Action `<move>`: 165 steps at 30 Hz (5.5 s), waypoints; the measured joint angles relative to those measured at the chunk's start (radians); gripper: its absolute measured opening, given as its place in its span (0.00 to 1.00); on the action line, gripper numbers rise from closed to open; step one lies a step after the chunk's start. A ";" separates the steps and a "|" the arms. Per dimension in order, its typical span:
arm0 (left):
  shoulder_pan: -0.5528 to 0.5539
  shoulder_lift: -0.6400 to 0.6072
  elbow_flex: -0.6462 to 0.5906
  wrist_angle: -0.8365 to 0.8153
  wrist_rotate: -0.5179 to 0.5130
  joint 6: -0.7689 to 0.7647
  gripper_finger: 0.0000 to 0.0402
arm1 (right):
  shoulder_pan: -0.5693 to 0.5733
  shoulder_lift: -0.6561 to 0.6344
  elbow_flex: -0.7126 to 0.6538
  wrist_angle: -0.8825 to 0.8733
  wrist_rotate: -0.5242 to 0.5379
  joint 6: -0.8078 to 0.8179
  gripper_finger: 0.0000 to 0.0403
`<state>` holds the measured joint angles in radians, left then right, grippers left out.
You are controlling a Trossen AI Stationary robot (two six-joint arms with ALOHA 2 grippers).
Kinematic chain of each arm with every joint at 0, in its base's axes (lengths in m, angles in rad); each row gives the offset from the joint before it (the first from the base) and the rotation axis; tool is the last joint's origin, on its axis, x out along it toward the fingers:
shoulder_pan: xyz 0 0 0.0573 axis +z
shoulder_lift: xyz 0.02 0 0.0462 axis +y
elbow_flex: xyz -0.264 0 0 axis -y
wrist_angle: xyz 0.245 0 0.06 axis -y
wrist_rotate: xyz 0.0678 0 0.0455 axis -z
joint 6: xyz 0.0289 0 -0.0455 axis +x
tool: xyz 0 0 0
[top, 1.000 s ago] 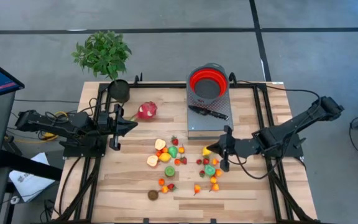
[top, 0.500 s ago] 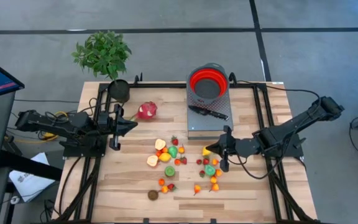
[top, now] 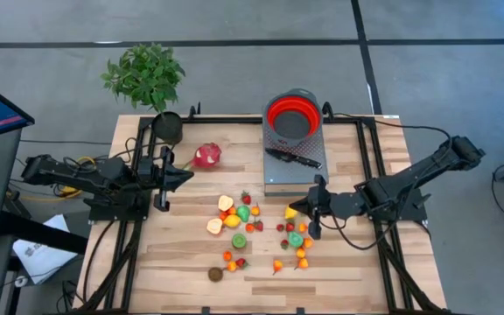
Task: Pick & Place Fruit
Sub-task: Put the yellow pear into the red colander on the shelf
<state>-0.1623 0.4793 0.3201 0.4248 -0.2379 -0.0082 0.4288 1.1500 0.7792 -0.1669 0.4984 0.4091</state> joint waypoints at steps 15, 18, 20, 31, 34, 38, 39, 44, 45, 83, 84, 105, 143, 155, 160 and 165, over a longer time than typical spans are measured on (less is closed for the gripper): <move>0.000 0.000 0.000 0.000 0.000 0.001 0.01 | -0.013 0.000 0.000 0.003 -0.001 0.000 0.01; 0.000 0.000 0.000 0.000 0.000 0.002 0.01 | -0.013 0.000 0.000 0.003 -0.001 0.000 0.01; 0.000 0.000 0.000 0.000 0.000 0.003 0.01 | -0.013 0.000 0.000 0.003 -0.001 0.001 0.01; 0.000 0.000 0.000 0.001 0.000 0.001 0.01 | -0.013 0.000 0.001 0.003 -0.047 0.032 0.01; 0.000 0.000 0.000 0.002 0.000 0.000 0.01 | -0.012 0.022 0.020 0.002 -0.056 0.027 0.00; 0.000 0.000 0.000 0.002 0.000 0.001 0.01 | -0.010 0.079 0.087 -0.040 -0.059 -0.023 0.00; 0.000 0.000 0.000 0.002 0.000 0.000 0.01 | -0.011 0.101 0.111 -0.076 -0.060 -0.032 0.00; 0.000 0.000 0.000 0.002 0.000 0.000 0.01 | -0.020 0.233 0.215 -0.321 -0.069 -0.090 0.00; 0.000 0.000 0.000 0.002 0.000 0.000 0.01 | -0.022 0.260 0.231 -0.367 -0.080 -0.095 0.00; 0.000 0.000 0.000 0.002 0.000 0.002 0.01 | -0.011 0.444 0.283 -0.741 -0.325 0.169 0.00; 0.000 0.000 0.000 0.002 0.000 0.002 0.01 | -0.003 0.444 0.272 -0.730 -0.325 0.188 0.00; 0.000 0.000 0.000 0.002 0.000 0.003 0.01 | 0.036 0.226 -0.046 -0.300 -0.228 0.277 0.00; 0.000 0.000 0.000 0.002 0.000 0.003 0.01 | -0.012 0.387 0.112 -0.479 -0.235 -0.079 0.42; 0.000 0.014 0.000 0.001 0.000 0.003 0.01 | -0.015 0.556 0.113 -0.454 -0.239 -0.068 0.41; 0.000 0.020 0.000 0.003 0.000 0.003 0.01 | -0.004 0.568 0.114 -0.446 -0.243 -0.068 0.39; 0.000 0.020 0.000 0.002 0.000 0.003 0.01 | -0.006 0.535 0.109 -0.420 -0.266 -0.068 0.34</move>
<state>-0.1623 0.4995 0.3202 0.4271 -0.2379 -0.0051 0.4227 1.6847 0.8885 -0.5869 0.2329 0.3412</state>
